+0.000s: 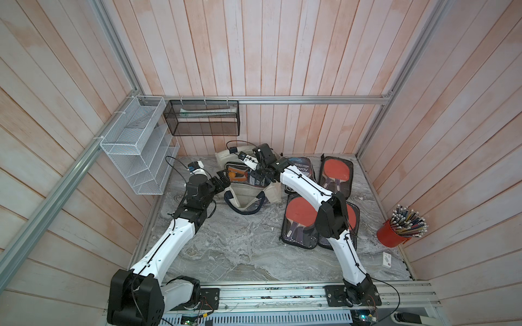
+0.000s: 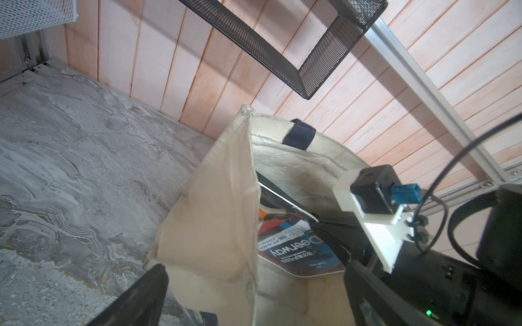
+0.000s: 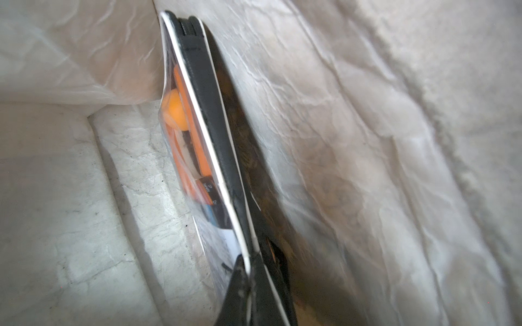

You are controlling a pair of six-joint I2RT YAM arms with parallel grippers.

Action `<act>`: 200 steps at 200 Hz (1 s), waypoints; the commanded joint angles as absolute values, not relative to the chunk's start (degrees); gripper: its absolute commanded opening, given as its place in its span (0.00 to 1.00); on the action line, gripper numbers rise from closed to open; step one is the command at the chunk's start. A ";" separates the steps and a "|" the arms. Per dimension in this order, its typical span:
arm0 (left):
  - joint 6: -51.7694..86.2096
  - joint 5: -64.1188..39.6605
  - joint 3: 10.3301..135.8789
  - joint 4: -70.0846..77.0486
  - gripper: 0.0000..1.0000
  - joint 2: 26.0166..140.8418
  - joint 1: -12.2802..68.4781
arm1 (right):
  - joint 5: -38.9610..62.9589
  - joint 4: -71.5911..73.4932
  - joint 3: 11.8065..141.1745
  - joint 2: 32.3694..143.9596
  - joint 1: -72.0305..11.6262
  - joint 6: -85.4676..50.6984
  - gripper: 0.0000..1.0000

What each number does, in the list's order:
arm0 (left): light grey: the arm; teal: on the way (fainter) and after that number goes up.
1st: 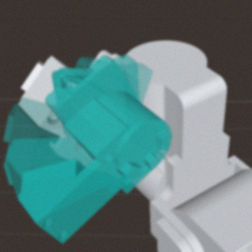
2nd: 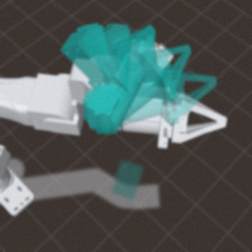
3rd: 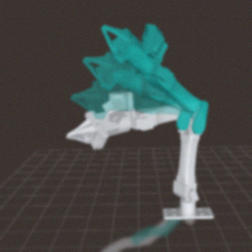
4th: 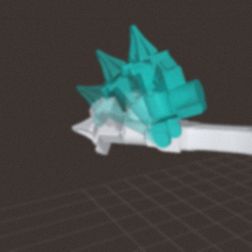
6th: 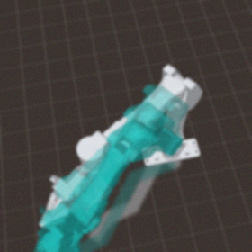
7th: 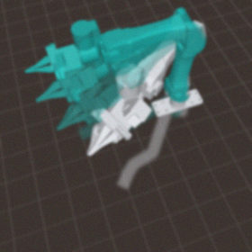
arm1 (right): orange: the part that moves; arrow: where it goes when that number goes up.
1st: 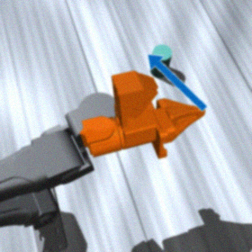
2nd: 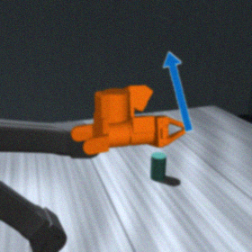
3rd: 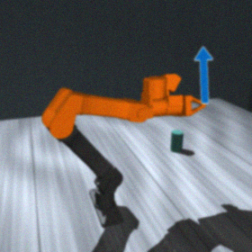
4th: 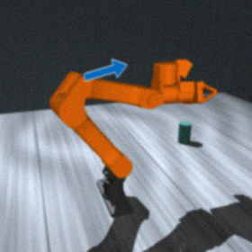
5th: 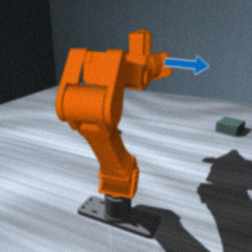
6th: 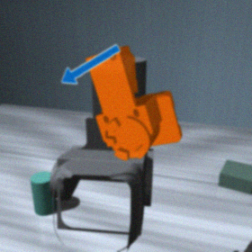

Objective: Remove the ping pong set from the canvas bag
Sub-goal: Pick up the ping pong set from the canvas bag, then place the ping pong set at the center of the board.

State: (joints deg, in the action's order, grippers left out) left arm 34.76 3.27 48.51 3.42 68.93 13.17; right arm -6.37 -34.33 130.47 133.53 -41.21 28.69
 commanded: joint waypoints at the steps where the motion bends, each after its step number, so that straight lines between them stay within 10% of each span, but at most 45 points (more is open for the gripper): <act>1: 34.62 3.87 47.88 3.76 1.00 69.44 12.82 | -7.21 -31.90 134.13 127.24 -41.48 27.25 0.00; 200: 34.54 5.18 47.39 3.35 1.00 68.60 12.46 | -16.85 -29.98 140.28 112.68 -45.32 26.55 0.00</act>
